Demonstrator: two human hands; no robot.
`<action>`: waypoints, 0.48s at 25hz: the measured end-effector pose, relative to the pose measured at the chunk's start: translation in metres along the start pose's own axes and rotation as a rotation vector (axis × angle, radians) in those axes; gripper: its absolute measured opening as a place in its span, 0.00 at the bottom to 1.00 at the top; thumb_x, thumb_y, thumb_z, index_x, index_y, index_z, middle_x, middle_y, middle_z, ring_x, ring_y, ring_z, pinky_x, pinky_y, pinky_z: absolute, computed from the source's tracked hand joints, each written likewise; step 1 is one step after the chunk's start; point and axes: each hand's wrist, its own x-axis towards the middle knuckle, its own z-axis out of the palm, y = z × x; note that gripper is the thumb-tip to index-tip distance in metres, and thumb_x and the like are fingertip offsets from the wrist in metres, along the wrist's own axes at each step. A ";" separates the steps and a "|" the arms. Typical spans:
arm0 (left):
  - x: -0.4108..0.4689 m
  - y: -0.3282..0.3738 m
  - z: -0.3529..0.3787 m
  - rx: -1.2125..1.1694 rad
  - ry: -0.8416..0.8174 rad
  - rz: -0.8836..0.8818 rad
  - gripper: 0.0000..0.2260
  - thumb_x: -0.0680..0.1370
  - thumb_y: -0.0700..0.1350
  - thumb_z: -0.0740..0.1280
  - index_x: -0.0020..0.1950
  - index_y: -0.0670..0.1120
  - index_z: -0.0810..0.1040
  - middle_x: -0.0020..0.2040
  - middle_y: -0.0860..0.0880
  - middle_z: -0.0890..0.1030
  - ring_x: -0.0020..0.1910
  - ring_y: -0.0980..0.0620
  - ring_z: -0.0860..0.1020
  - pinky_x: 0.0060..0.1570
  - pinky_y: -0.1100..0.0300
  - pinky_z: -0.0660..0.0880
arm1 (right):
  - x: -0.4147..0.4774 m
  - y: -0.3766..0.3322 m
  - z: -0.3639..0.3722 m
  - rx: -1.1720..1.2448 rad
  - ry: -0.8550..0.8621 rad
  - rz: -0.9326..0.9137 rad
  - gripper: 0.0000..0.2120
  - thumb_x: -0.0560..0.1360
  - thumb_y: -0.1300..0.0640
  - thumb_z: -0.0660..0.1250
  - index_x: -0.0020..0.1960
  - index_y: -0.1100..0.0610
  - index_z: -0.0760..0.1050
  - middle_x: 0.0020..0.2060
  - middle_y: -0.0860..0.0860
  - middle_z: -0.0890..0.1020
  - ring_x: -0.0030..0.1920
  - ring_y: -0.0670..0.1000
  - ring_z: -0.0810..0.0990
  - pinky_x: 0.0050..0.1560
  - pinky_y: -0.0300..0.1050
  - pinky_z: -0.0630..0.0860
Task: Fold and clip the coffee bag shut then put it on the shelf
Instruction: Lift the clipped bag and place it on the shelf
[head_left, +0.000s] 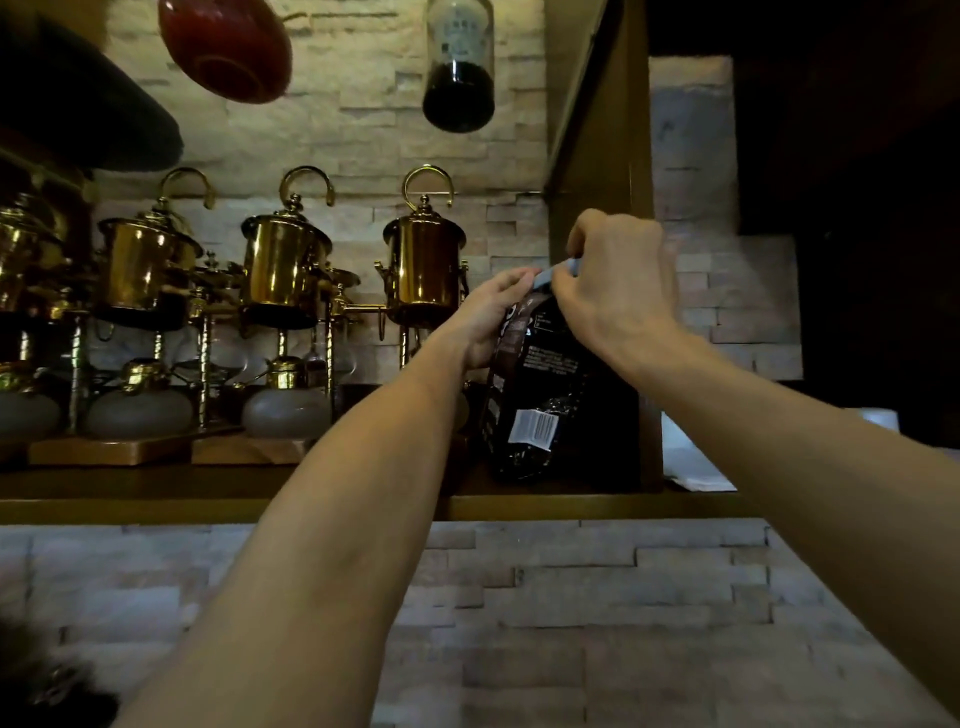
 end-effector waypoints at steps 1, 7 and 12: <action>0.002 -0.004 -0.003 0.006 -0.008 -0.016 0.11 0.78 0.44 0.61 0.60 0.45 0.72 0.51 0.44 0.79 0.48 0.47 0.79 0.51 0.51 0.76 | -0.002 0.002 0.005 -0.018 -0.021 -0.013 0.10 0.74 0.56 0.64 0.53 0.60 0.74 0.51 0.60 0.78 0.53 0.63 0.76 0.48 0.54 0.72; 0.016 -0.016 -0.011 0.079 -0.037 -0.071 0.13 0.78 0.44 0.62 0.62 0.44 0.71 0.51 0.43 0.79 0.49 0.45 0.78 0.51 0.49 0.76 | -0.002 0.009 0.013 -0.177 -0.129 -0.089 0.09 0.75 0.58 0.61 0.52 0.61 0.73 0.51 0.63 0.77 0.52 0.65 0.75 0.42 0.52 0.67; 0.019 -0.023 -0.004 0.136 -0.076 -0.089 0.08 0.78 0.43 0.61 0.53 0.45 0.78 0.43 0.47 0.84 0.43 0.49 0.82 0.47 0.53 0.77 | -0.005 0.002 -0.002 -0.400 -0.239 -0.206 0.10 0.77 0.65 0.58 0.56 0.64 0.72 0.53 0.64 0.75 0.53 0.67 0.74 0.41 0.53 0.65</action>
